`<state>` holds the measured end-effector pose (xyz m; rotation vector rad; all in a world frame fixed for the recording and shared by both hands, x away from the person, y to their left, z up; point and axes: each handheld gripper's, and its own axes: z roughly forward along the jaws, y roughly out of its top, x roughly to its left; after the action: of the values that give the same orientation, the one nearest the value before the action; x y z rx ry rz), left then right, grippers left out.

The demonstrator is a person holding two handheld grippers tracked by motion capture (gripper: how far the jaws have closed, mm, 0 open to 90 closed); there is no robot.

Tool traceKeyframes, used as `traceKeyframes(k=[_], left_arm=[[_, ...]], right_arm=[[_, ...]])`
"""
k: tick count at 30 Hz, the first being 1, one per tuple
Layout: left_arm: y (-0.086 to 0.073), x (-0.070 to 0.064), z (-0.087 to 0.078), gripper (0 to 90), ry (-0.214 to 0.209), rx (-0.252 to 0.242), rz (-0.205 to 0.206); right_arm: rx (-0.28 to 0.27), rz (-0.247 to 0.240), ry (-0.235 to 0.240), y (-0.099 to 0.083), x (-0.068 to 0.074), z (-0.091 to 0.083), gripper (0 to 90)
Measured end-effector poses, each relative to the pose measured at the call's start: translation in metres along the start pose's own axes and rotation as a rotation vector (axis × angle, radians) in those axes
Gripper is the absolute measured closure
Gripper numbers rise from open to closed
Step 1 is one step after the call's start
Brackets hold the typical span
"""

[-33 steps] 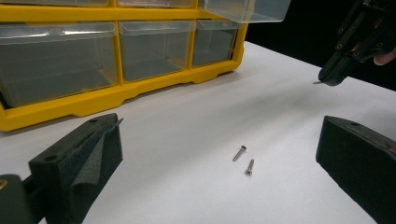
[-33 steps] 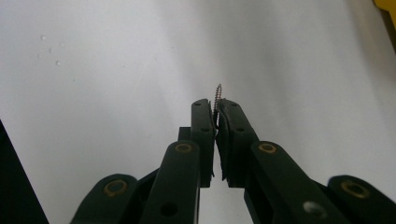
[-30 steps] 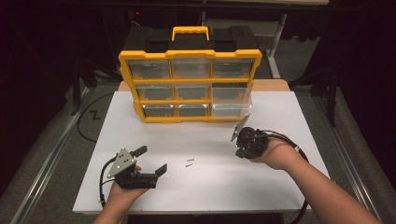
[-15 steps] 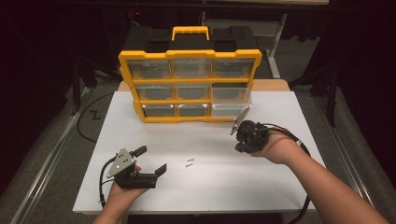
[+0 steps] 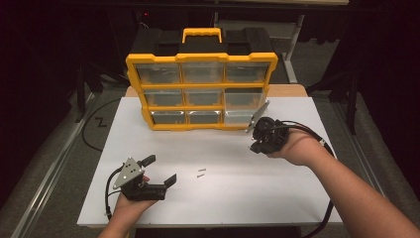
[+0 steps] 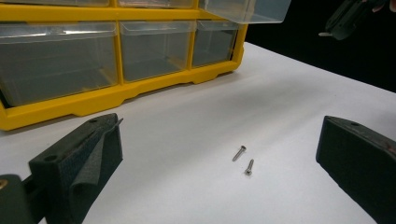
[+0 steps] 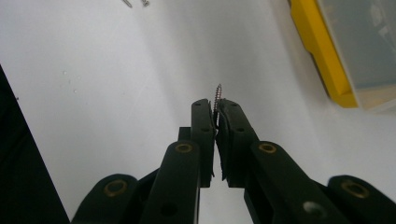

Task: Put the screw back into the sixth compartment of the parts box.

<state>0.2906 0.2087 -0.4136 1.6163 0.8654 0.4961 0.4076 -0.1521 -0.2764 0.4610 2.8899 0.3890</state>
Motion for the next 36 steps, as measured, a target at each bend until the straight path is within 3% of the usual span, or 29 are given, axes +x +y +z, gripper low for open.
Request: traceKeyframes(k=[17,36], left_arm=[[0.0,0.0,0.0,1.1,-0.002,-0.005,0.001],[0.0,0.0,-0.001,1.1,-0.001,-0.009,-0.001]], right_arm=[[-0.026,-0.011,-0.019,0.011,-0.009,-0.026,87.3],[-0.037,0.0,-0.054,0.02,-0.019,-0.044,87.3]])
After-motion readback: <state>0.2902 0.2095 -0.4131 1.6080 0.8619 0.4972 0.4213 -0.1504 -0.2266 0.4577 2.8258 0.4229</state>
